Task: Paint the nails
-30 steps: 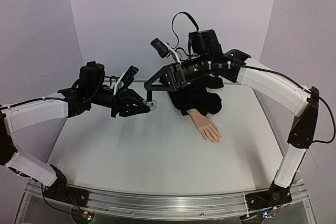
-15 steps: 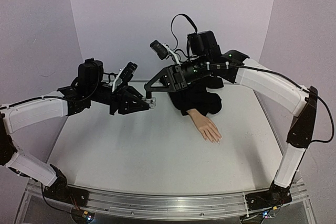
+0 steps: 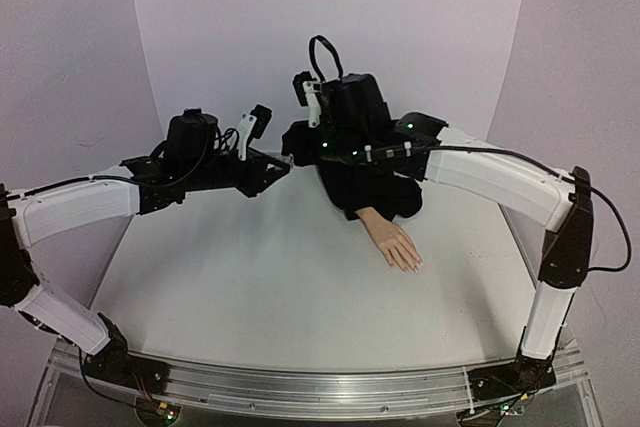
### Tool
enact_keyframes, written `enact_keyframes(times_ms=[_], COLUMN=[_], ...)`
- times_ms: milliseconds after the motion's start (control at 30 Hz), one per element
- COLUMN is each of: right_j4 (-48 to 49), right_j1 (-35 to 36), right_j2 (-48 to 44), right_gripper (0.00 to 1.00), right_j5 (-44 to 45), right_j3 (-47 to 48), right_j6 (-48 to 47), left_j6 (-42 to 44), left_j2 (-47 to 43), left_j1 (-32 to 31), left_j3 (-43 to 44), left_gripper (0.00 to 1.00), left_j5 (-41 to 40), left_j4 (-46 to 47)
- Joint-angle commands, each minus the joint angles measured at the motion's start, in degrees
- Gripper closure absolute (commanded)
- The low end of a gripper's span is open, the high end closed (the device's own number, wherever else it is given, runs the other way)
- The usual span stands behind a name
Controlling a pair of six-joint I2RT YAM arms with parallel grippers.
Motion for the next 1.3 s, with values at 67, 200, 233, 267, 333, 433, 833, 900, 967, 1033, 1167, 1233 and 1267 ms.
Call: enact_keyframes(times_ms=[67, 200, 233, 267, 333, 433, 833, 900, 967, 1033, 1167, 1233, 1267], right_j4=[-9.65, -10.01, -10.01, -10.01, -9.93, -9.92, -10.6, -10.71, -10.74, -10.81, -11.01, -11.03, -11.02], right_j1=[7.59, 6.39, 5.09, 3.76, 0.32, -4.14, -6.27, -6.26, -6.26, -6.29, -6.26, -6.25, -6.28], right_j2=[5.06, 2.98, 1.38, -0.43, -3.09, -5.85, -3.4, -2.46, -2.02, -1.53, -0.67, -0.83, -0.9], right_gripper=[1.0, 0.94, 0.86, 0.8, 0.67, 0.54, 0.37, 0.38, 0.41, 0.44, 0.49, 0.48, 0.47], right_j5=[17.8, 5.34, 1.68, -1.92, -11.67, -26.56, -52.74, -53.15, -53.17, -52.92, -52.1, -50.31, -49.31], right_j3=[10.34, 10.27, 8.98, 7.68, 4.7, 2.02, 2.67, 3.04, 3.1, 3.38, 3.94, 3.68, 3.56], right_j6=[3.49, -1.77, -1.96, -1.67, -1.33, -3.08, -10.19, -10.23, -10.43, -10.41, -10.19, -10.25, -10.29], left_j6=[-0.62, 4.21, 5.28, 6.36, 7.81, 11.33, 14.71, 14.81, 14.88, 14.9, 14.84, 14.88, 14.95], left_j2=[2.7, -0.13, -1.48, -3.01, -5.91, -8.47, -8.15, -8.33, -8.46, -8.55, -8.54, -8.51, -8.53], left_j1=[2.86, 2.85, 2.82, 2.8, 2.86, 2.74, 2.67, 2.67, 2.69, 2.69, 2.68, 2.69, 2.69], left_j3=[3.75, -0.59, -2.33, -4.38, -7.77, -10.1, -6.73, -6.67, -6.61, -6.55, -6.47, -6.54, -6.57], left_gripper=[1.0, 1.0, 1.0, 1.0, 1.0, 1.0, 1.0, 1.0, 1.0, 1.0, 1.0, 1.0, 1.0], left_j5=[-20.78, -5.55, -1.01, 2.45, 9.8, 18.41, 30.51, 30.8, 31.08, 31.63, 32.9, 33.12, 33.17], left_j4=[4.25, 7.84, 8.98, 10.21, 11.85, 11.04, 5.38, 5.18, 5.04, 4.96, 5.14, 5.17, 5.19])
